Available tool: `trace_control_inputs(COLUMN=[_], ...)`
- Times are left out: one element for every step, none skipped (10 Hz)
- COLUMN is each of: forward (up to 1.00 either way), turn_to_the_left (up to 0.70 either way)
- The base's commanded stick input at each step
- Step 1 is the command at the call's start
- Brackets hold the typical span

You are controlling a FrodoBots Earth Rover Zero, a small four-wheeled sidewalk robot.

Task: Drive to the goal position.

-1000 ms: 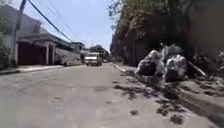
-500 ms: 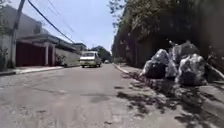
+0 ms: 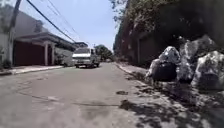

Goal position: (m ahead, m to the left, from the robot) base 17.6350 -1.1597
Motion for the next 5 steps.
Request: trace_control_inputs(forward=[1.0,1.0,1.0,1.0,1.0], turn_to_the_left=[0.0,0.0,0.0,0.0,0.0])
